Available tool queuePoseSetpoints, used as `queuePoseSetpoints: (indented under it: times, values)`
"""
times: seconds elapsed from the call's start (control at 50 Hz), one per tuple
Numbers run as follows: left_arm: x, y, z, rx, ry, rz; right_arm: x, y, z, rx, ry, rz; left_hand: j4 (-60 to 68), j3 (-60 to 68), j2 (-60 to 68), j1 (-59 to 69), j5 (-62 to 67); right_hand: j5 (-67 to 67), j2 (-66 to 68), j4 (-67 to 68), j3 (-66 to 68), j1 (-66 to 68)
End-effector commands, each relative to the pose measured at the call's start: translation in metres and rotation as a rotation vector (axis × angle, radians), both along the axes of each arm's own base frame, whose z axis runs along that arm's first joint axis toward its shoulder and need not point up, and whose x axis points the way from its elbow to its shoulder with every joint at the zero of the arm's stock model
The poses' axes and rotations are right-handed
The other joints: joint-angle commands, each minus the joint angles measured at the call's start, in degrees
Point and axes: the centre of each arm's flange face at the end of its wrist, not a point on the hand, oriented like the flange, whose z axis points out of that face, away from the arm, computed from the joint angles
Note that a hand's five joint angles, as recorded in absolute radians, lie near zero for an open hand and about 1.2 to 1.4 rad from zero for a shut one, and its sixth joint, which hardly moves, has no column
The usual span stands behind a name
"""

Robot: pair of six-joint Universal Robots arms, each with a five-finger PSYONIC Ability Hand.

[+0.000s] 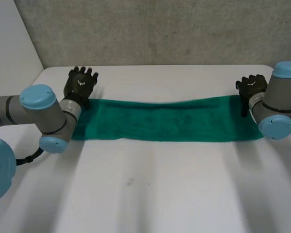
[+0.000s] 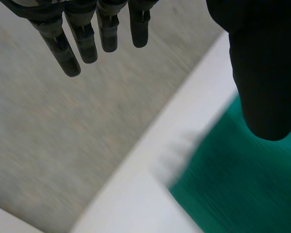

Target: Fold the towel.

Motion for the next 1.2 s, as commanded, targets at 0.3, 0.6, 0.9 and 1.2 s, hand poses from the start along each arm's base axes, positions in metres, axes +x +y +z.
queuePoseSetpoints:
  times: [0.3, 0.6, 0.9, 1.2]
  values:
    - [0.017, 0.062, 0.076, -0.098, 0.104, 0.047, -0.027, 0.08, 0.052, 0.151, -0.195, 0.049, -1.55, -1.97, -1.51, -1.27, -2.51, -3.34, -2.11, -3.05, -1.79, -1.27]
    - [0.024, 0.08, 0.056, 0.128, 0.246, 0.047, -0.048, 0.071, -0.014, 0.277, -0.196, 0.01, -1.5, -1.92, -1.46, -1.22, -2.46, 23.65, 24.87, 23.94, 25.2, 25.72]
    - [0.025, 0.082, 0.058, 0.132, 0.245, 0.048, -0.088, 0.042, -0.007, 0.129, -0.07, -0.137, -1.34, -1.76, -1.29, -1.06, -2.29, 66.66, 67.89, 66.95, 68.21, 68.73]
    - [0.036, 0.091, 0.061, 0.14, 0.244, 0.069, -0.032, 0.03, 0.061, -0.19, 0.259, 0.009, -1.5, -1.92, -1.46, -1.22, -2.46, 66.66, 67.89, 66.95, 68.21, 68.73]
